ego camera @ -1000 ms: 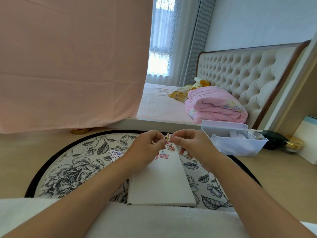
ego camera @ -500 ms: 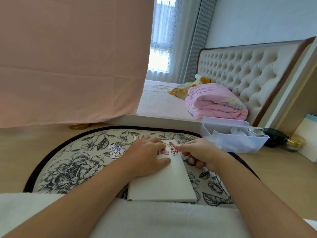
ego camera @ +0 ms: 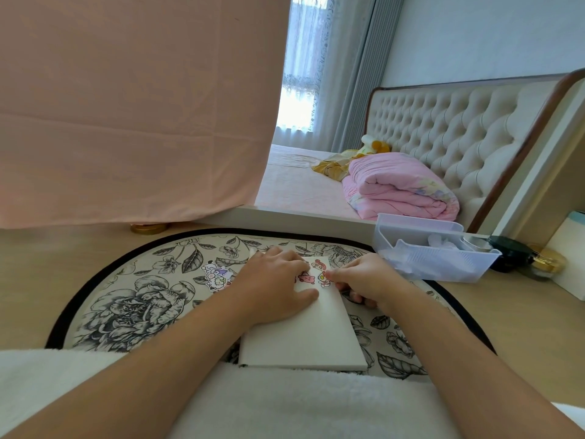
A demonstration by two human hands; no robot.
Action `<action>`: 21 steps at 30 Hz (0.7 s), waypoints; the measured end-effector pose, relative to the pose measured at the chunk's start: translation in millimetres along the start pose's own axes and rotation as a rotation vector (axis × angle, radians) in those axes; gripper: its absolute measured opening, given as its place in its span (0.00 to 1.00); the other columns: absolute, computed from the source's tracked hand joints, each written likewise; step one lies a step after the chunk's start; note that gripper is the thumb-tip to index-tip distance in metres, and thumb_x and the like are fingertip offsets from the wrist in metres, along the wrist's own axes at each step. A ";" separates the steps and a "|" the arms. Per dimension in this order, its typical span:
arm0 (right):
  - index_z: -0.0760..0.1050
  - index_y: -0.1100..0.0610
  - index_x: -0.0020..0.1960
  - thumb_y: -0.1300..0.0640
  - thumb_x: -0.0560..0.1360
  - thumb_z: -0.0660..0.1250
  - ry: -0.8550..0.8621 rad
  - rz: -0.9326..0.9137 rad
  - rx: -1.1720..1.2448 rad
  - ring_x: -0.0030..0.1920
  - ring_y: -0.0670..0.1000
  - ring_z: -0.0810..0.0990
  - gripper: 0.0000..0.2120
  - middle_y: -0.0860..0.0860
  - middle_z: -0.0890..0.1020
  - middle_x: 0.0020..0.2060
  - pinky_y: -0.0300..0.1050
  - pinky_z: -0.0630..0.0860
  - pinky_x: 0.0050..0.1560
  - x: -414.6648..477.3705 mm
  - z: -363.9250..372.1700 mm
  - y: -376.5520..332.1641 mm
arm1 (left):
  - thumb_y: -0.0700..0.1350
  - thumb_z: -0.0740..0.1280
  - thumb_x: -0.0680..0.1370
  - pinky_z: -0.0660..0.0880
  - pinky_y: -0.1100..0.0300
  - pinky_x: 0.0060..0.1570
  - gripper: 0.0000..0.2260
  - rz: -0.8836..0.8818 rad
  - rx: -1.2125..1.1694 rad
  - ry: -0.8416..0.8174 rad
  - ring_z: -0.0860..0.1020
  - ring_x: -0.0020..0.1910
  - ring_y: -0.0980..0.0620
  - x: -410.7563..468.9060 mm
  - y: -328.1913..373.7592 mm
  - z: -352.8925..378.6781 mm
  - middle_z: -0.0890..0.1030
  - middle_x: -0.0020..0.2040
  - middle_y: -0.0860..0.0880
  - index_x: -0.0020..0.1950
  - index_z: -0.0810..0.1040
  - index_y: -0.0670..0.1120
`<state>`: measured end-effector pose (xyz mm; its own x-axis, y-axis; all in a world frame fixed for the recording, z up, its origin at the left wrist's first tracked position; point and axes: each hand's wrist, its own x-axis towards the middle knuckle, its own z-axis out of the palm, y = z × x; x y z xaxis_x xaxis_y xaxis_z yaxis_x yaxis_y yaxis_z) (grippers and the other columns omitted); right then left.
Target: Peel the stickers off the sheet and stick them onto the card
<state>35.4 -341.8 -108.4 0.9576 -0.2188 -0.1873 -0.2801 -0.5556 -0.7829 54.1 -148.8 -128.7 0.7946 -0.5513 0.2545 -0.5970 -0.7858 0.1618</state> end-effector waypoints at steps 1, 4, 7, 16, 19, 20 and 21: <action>0.81 0.60 0.39 0.48 0.74 0.75 0.005 -0.005 -0.010 0.24 0.48 0.68 0.15 0.53 0.78 0.30 0.36 0.61 0.23 -0.2 0.3 -0.3 | 0.65 0.59 0.78 0.62 0.52 0.70 0.26 0.001 0.006 0.005 0.64 0.72 0.52 0.2 0.1 0.3 0.70 0.72 0.58 0.73 0.70 0.55; 0.80 0.59 0.35 0.50 0.74 0.75 0.037 -0.018 -0.055 0.20 0.47 0.67 0.15 0.49 0.73 0.21 0.35 0.62 0.22 -0.7 2.0 -0.7 | 0.63 0.60 0.78 0.63 0.53 0.71 0.26 0.030 -0.006 0.035 0.64 0.72 0.53 -0.2 0.3 0.6 0.70 0.72 0.57 0.74 0.69 0.54; 0.80 0.57 0.33 0.50 0.72 0.76 0.079 -0.041 -0.102 0.20 0.47 0.67 0.14 0.50 0.72 0.21 0.39 0.65 0.28 0.8 6.0 -0.2 | 0.57 0.62 0.80 0.66 0.56 0.67 0.20 0.140 -0.079 0.061 0.66 0.69 0.56 -1.5 1.5 -0.3 0.73 0.69 0.59 0.71 0.73 0.55; 0.82 0.51 0.40 0.45 0.70 0.75 0.259 -0.234 -0.345 0.42 0.46 0.81 0.10 0.43 0.83 0.37 0.47 0.80 0.47 -10.8 10.4 3.1 | 0.50 0.60 0.81 0.72 0.53 0.64 0.15 0.192 -0.150 -0.003 0.71 0.65 0.58 -3.6 3.4 -1.0 0.78 0.63 0.60 0.65 0.80 0.55; 0.77 0.48 0.57 0.42 0.72 0.72 0.305 -0.270 -0.476 0.50 0.48 0.80 0.17 0.45 0.82 0.47 0.48 0.79 0.53 -24.4 7.2 3.2 | 0.49 0.59 0.81 0.72 0.52 0.64 0.15 0.191 -0.146 -0.005 0.72 0.64 0.56 -3.8 3.4 0.6 0.78 0.63 0.59 0.64 0.79 0.54; 0.75 0.48 0.62 0.43 0.74 0.70 0.305 -0.306 -0.501 0.52 0.48 0.79 0.19 0.46 0.81 0.50 0.48 0.78 0.54 -28.9 5.6 4.4 | 0.50 0.58 0.81 0.72 0.51 0.63 0.15 0.189 -0.138 -0.004 0.72 0.64 0.55 -3.8 3.2 1.1 0.78 0.63 0.59 0.64 0.79 0.54; 0.74 0.47 0.65 0.45 0.76 0.69 0.296 -0.358 -0.528 0.53 0.47 0.78 0.19 0.45 0.80 0.52 0.47 0.77 0.54 -34.2 4.3 5.7 | 0.50 0.58 0.81 0.72 0.51 0.63 0.15 0.189 -0.128 -0.005 0.72 0.64 0.55 -3.9 2.9 1.6 0.78 0.63 0.59 0.64 0.79 0.54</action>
<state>1.3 -334.1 -109.1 0.9595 -0.1168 0.2562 -0.0176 -0.9330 -0.3595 49.5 -149.4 -130.8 0.6677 -0.6870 0.2867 -0.7442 -0.6265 0.2318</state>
